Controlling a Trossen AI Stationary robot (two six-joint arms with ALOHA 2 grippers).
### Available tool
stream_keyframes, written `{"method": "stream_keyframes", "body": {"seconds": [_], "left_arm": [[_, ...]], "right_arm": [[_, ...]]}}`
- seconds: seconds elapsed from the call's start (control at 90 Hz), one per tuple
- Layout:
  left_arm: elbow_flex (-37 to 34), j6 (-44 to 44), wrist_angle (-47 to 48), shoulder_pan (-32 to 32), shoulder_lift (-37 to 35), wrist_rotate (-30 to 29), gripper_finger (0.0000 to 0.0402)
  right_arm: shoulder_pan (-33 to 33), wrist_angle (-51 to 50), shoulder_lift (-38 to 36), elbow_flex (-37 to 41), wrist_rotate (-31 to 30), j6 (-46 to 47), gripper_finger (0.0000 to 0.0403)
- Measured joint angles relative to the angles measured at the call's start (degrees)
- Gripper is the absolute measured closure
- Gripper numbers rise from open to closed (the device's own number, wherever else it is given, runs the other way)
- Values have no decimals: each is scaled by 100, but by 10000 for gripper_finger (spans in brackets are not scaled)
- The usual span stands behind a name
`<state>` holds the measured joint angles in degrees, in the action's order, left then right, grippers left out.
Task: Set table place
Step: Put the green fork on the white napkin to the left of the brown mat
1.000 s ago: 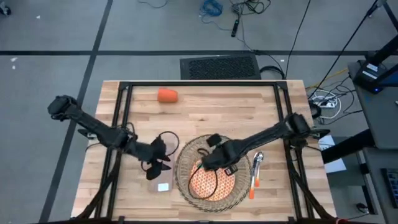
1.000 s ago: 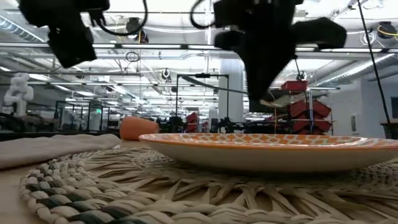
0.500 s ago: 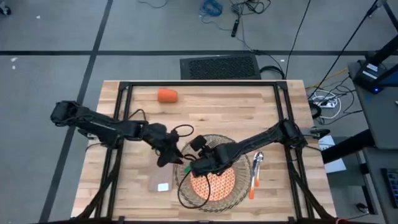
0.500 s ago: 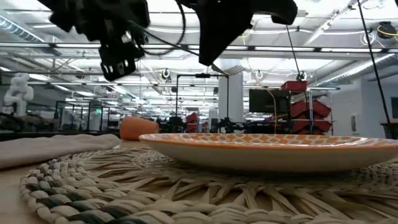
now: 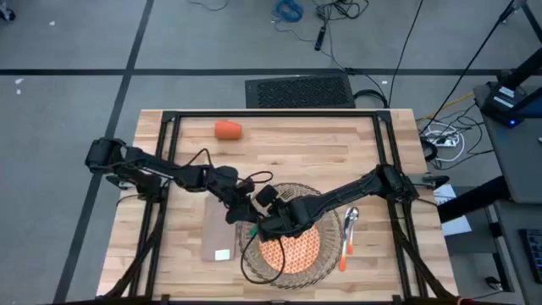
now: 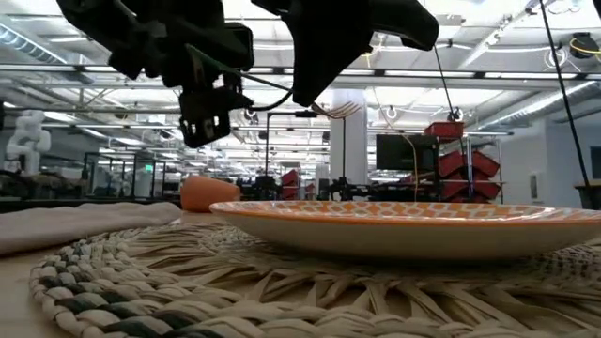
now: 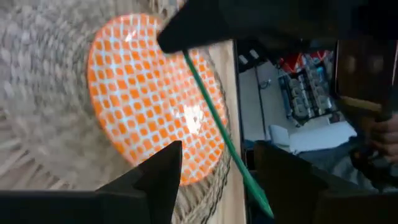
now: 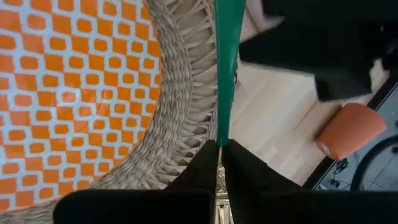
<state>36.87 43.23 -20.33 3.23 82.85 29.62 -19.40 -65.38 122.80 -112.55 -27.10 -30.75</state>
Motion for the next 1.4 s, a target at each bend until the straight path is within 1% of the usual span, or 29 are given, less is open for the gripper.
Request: {"method": "stream_keyframes", "body": {"seconds": [0.278,0.411,0.611,0.678,0.744,0.8,0.911,0.944,1.156,1.311,1.4], "left_arm": [[89,184,-22,-119,42,48,215],[91,283,27,-123,42,83,215],[91,228,32,-121,42,81,220],[93,126,38,-121,42,74,235],[95,-14,108,-123,42,29,262],[95,-171,216,-134,42,0,294],[97,-419,292,-139,40,-55,374],[95,-463,339,-142,44,-64,387],[95,-677,500,-141,47,-235,401],[95,-925,574,-139,46,-316,401],[95,-932,593,-134,44,-317,401]], "right_arm": [[21,534,0,0,-129,-346,403],[118,572,0,0,-465,-338,403],[184,665,-2,0,-492,-336,403],[183,702,-2,0,-469,-338,403],[177,705,-2,0,-456,-338,403],[170,694,-2,0,-456,-338,403],[170,676,-2,9,-452,-312,403],[170,669,-10,9,-456,-311,403],[167,641,-17,7,-437,-116,401],[166,546,-15,4,-377,137,380],[166,392,-15,2,-161,320,366]]}}
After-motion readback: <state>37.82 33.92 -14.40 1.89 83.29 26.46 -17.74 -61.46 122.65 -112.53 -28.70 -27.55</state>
